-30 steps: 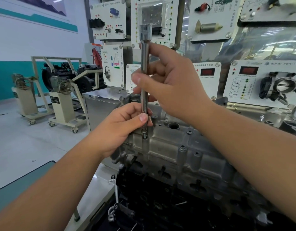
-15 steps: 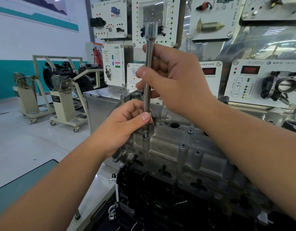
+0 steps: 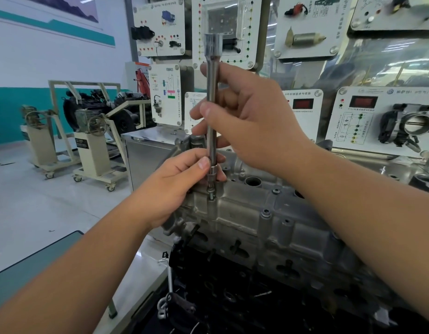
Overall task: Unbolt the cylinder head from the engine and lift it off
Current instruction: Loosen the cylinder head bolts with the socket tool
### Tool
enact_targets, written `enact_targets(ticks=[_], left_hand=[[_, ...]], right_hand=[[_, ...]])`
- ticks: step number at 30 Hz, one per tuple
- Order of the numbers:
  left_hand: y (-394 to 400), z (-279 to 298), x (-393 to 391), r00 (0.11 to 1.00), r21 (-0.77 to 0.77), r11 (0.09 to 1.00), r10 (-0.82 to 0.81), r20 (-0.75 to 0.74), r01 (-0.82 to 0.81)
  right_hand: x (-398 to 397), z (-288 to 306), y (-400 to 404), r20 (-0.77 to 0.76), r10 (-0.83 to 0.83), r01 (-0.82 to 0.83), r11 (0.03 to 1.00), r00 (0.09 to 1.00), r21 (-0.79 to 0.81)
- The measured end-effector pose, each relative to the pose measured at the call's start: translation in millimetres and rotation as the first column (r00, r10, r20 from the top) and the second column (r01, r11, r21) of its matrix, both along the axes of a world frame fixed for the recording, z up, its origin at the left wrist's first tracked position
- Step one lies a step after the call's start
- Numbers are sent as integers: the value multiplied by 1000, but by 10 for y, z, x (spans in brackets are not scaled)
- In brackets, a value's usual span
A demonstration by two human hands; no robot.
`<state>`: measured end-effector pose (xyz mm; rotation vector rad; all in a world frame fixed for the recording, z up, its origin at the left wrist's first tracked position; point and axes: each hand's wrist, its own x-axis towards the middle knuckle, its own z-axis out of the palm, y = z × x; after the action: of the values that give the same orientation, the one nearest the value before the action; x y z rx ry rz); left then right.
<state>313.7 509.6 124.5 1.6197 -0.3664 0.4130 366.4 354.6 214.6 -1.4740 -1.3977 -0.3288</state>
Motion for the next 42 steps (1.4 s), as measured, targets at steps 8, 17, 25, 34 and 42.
enact_targets(ticks=[8,17,25,34,42], left_hand=[[0,-12,6,999,-23,1000,-4,34,4],[14,7,-5,1000,-30,999,-22,1,22],[16,-16,-2,1000,-31,1000,-5,-7,4],[3,-21,18,999,-37,999,4,50,-2],[-15,3,5,999,-10,1000,12,43,-11]], right_hand=[[0,-17,3,-6,-24,25,998,1000,56],[3,-20,7,-9,0,0,1000,1000,-10],[0,-8,2,1,31,-31,999,1000,-15],[12,-18,5,13,-42,42,998,999,37],[14,-31,8,22,-72,71,997,997,22]])
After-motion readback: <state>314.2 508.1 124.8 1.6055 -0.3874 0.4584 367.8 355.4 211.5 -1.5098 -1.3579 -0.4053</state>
